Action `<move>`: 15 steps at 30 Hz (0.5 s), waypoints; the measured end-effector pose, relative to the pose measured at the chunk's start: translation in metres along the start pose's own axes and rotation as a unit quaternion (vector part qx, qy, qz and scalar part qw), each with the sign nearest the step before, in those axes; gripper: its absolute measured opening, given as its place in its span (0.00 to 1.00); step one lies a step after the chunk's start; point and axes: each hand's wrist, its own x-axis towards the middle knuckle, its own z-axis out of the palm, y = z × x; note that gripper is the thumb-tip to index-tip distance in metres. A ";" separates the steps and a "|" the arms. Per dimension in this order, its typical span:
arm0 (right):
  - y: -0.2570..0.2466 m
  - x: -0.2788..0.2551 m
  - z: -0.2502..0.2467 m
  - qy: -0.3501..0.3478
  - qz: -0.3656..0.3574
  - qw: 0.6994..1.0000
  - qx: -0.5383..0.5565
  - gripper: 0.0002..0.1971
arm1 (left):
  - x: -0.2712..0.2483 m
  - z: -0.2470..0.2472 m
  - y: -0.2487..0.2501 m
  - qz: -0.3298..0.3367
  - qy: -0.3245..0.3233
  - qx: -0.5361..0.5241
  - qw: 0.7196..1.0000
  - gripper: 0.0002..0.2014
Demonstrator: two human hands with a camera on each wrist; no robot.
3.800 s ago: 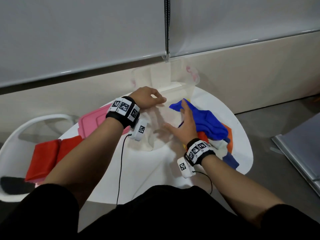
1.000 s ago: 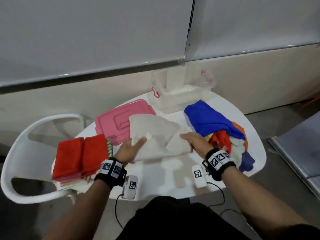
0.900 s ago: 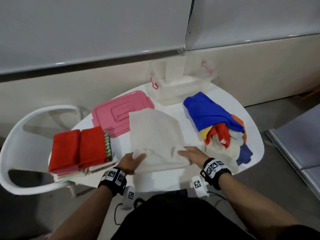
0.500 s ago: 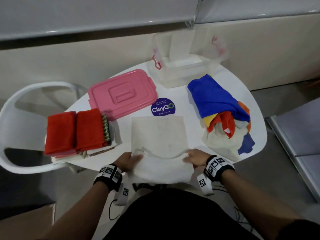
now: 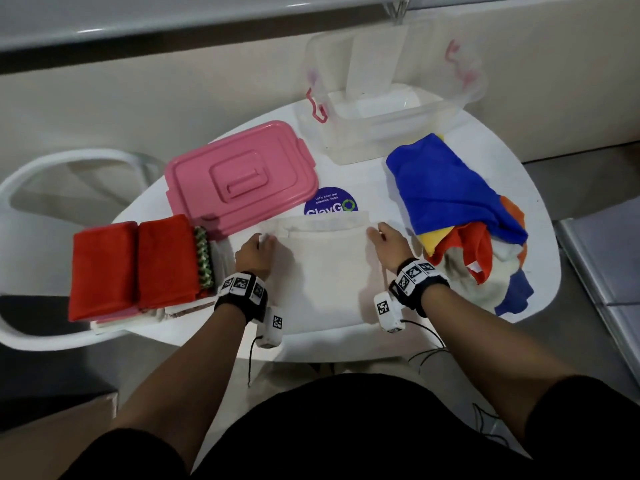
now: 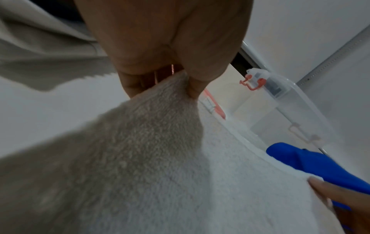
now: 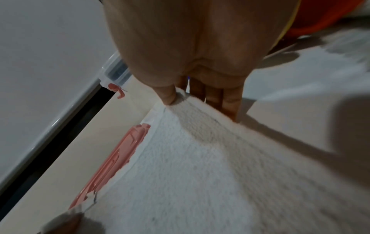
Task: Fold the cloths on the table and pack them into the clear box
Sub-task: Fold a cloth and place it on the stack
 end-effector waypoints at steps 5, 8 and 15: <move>-0.006 0.018 0.013 0.031 -0.004 0.999 -0.026 0.16 | 0.020 0.005 0.002 0.007 0.018 -0.015 1.000 0.14; -0.009 0.028 0.020 0.046 0.002 0.998 -0.052 0.17 | 0.029 0.006 -0.001 -0.001 0.032 -0.025 0.999 0.15; -0.009 0.038 0.034 0.108 0.046 0.986 -0.120 0.19 | 0.040 0.012 -0.007 0.001 0.054 -0.003 0.999 0.19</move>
